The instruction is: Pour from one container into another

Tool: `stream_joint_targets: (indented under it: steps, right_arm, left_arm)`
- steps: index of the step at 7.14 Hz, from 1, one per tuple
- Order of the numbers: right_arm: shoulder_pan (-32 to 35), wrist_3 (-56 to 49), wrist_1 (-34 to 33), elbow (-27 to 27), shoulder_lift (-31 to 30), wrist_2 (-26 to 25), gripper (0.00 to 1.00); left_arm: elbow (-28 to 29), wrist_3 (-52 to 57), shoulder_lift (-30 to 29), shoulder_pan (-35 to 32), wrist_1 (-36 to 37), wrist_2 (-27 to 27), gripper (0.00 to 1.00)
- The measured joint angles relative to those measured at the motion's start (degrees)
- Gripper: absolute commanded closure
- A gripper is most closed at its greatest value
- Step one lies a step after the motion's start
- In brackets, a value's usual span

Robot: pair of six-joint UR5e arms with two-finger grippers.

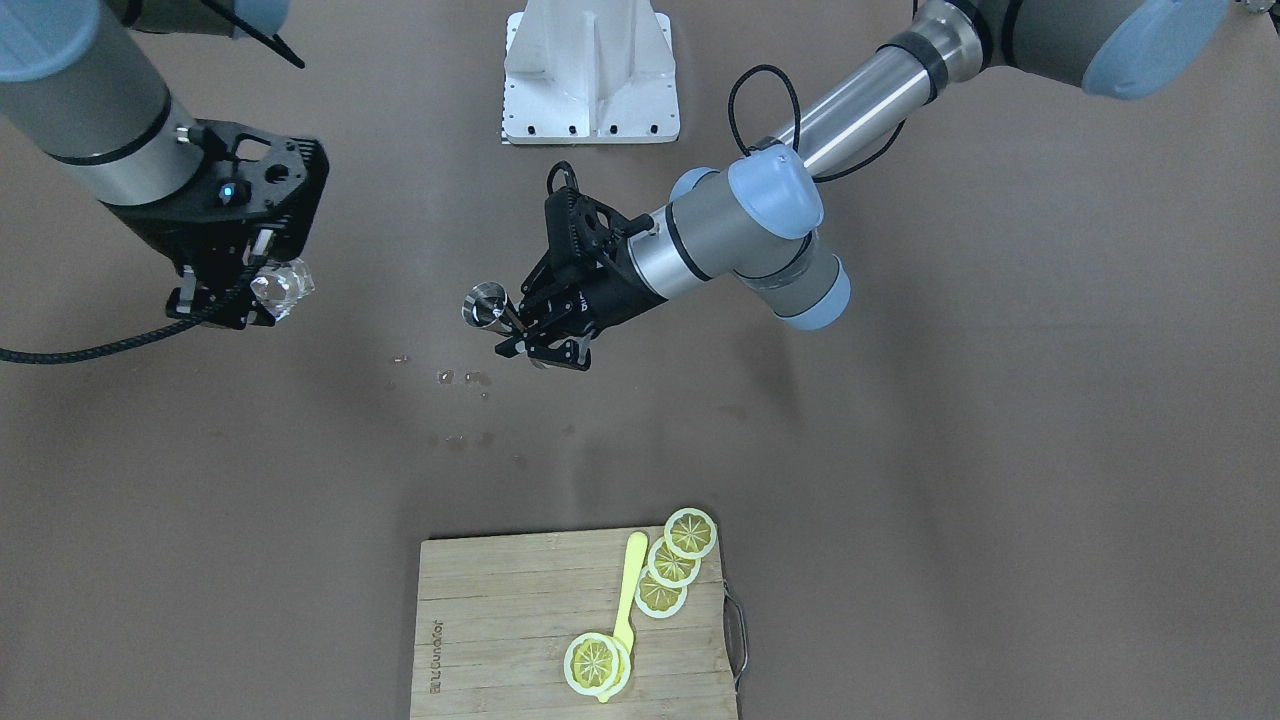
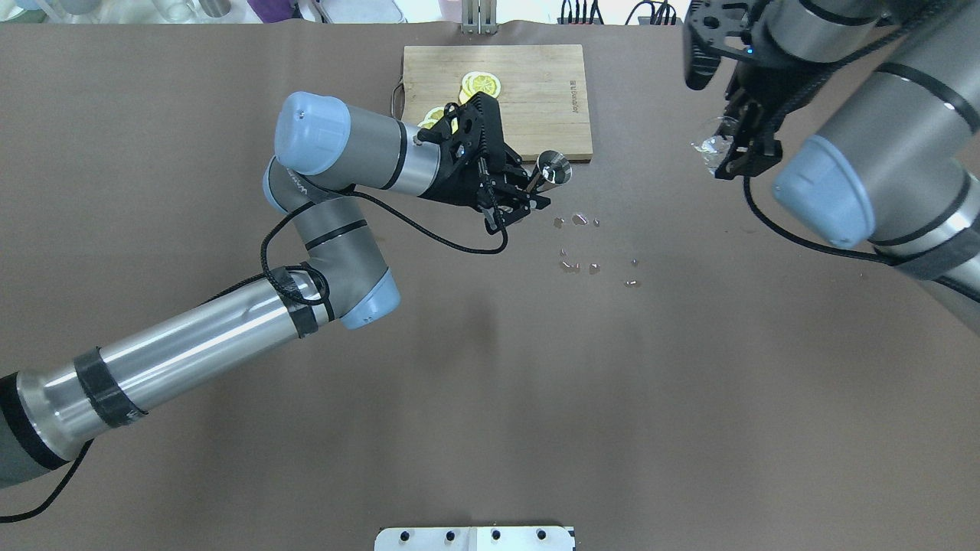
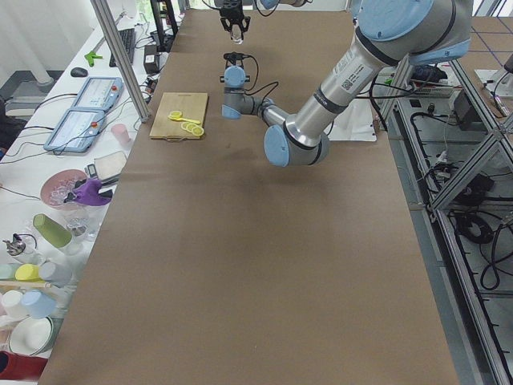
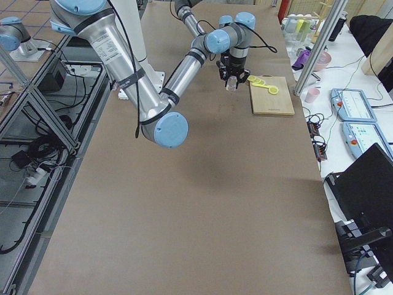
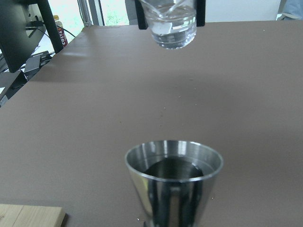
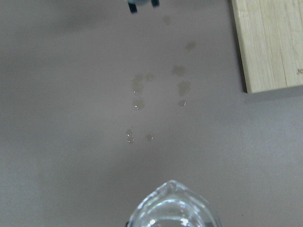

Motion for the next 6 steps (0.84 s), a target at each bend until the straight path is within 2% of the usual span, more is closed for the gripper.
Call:
stream_joint_targets:
  steps: [3,4,6]
  right_arm:
    - [6.39,1.32,11.86,1.83,-12.76,4.78,1.0]
    - [7.68,5.39,17.36,1.92,-16.64,5.33,1.0]
    - [8.74,18.53,35.76,1.94,-27.66,5.6,1.0]
  left_arm:
    - [-5.05,-1.56,6.7,-3.01,-0.65,0.67,1.0]
    - [-7.44,-1.74,9.82,-3.81,-0.73,2.08,1.0]
    - [-11.34,-4.69,15.09,-4.83,-2.39,6.19,1.0]
